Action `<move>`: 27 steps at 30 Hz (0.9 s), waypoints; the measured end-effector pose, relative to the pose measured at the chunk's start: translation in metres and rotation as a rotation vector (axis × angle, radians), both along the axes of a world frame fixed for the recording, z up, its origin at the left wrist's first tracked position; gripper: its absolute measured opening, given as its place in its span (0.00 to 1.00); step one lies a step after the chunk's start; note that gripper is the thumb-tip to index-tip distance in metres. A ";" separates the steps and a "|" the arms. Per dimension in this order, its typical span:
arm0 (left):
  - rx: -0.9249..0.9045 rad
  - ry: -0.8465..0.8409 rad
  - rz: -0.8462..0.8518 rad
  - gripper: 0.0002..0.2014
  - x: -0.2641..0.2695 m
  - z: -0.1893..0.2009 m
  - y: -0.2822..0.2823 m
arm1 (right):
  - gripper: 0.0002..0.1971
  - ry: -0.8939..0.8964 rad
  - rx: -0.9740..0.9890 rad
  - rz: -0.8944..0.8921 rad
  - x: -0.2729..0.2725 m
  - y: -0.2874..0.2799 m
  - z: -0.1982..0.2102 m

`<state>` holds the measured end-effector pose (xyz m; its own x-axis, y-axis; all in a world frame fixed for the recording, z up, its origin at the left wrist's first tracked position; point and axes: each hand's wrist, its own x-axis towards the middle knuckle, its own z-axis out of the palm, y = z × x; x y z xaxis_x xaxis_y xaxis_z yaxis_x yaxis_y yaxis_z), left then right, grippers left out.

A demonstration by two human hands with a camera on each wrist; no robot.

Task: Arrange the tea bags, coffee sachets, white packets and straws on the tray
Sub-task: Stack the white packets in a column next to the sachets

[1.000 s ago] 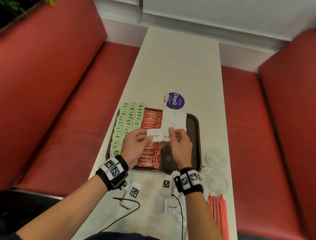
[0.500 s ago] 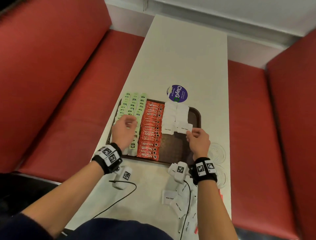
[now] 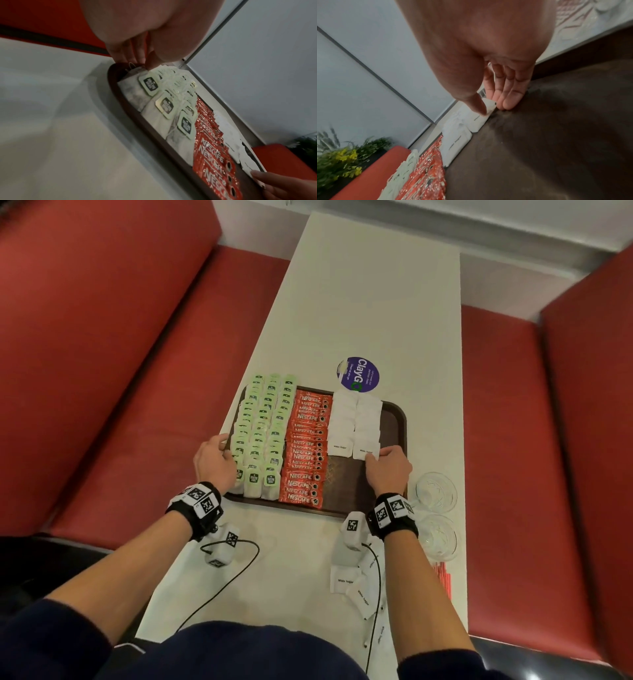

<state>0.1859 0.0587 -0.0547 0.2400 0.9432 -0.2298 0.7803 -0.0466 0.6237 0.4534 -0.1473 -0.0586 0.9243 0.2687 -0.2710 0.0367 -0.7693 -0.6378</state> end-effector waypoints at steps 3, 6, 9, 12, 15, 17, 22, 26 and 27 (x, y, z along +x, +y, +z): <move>-0.006 -0.017 -0.002 0.22 -0.003 -0.001 0.004 | 0.13 0.003 -0.019 -0.013 -0.004 0.003 0.001; -0.029 -0.042 -0.005 0.22 -0.005 0.000 0.007 | 0.15 -0.002 -0.029 -0.001 -0.009 0.007 0.010; 0.006 -0.058 -0.028 0.22 -0.005 0.012 0.000 | 0.20 -0.051 0.025 0.016 -0.015 -0.001 0.033; 0.168 -0.191 -0.097 0.21 0.001 0.035 -0.023 | 0.16 -0.165 0.141 0.054 -0.026 -0.024 0.074; 0.175 -0.409 -0.351 0.10 0.020 0.062 -0.061 | 0.09 -0.185 0.230 0.077 -0.050 -0.063 0.119; 0.138 -0.445 -0.602 0.06 0.035 0.070 -0.093 | 0.07 -0.146 0.197 0.128 -0.073 -0.093 0.133; 0.233 -0.159 -1.235 0.10 0.071 0.050 -0.165 | 0.16 -0.017 -0.124 0.246 -0.118 -0.163 0.099; 0.385 0.165 -1.444 0.22 0.084 0.034 -0.195 | 0.36 0.001 -0.309 0.303 -0.160 -0.200 0.063; 0.440 0.215 -1.469 0.24 0.084 0.030 -0.198 | 0.39 0.005 -0.333 0.301 -0.169 -0.204 0.057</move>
<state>0.2695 -0.1393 -0.0245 0.9840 -0.0846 -0.1569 -0.0448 -0.9693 0.2416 0.2843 -0.3513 -0.0017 0.8165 0.4229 -0.3931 0.2879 -0.8884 -0.3576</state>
